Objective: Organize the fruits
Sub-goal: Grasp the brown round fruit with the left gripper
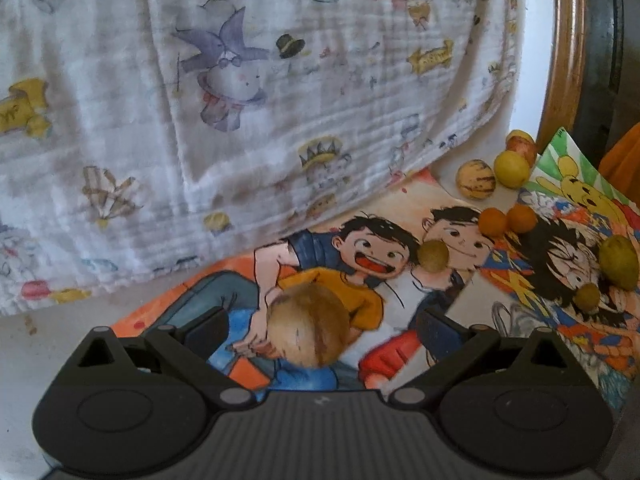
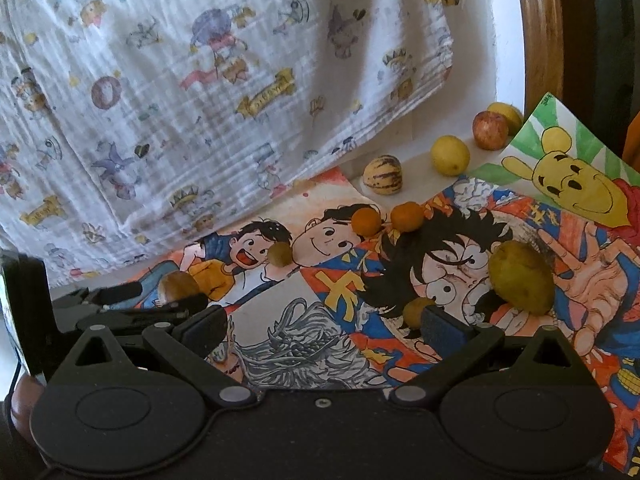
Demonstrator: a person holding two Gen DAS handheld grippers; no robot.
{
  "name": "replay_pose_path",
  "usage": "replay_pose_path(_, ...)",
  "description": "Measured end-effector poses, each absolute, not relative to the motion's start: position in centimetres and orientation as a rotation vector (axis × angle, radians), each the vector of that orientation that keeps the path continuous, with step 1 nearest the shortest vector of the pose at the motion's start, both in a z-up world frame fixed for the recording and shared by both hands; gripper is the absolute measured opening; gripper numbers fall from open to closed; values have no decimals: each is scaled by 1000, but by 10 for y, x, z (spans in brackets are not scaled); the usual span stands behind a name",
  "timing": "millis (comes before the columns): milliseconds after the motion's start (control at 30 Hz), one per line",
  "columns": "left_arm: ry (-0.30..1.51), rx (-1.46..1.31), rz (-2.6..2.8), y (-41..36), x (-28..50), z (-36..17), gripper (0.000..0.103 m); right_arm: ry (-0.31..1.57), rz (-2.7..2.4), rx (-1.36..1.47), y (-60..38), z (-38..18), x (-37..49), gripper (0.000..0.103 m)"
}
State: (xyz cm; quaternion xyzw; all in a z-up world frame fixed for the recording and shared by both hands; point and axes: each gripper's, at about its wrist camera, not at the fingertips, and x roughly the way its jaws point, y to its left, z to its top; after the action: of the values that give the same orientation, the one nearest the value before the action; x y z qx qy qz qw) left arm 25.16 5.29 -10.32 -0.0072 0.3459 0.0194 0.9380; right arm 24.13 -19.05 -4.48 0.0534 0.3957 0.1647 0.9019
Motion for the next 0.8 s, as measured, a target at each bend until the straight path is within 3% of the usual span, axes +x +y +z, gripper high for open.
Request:
replay_pose_path(367,739,-13,46,58,270,-118,78,842,334,116,-192,-57,253,102)
replay_pose_path(433,744,-2,44,57,270,-120,67,844,337,116,-191,-58,254,102)
replay_pose_path(567,733,32,46,53,268,-122,61,850,338,118,-191,-61,257,102)
replay_pose_path(633,719,39,51,53,267,-121,52,856,338,115,-190,-63,258,102)
replay_pose_path(800,716,43,35,55,267,-120,50,867,333,113,-192,-67,260,102)
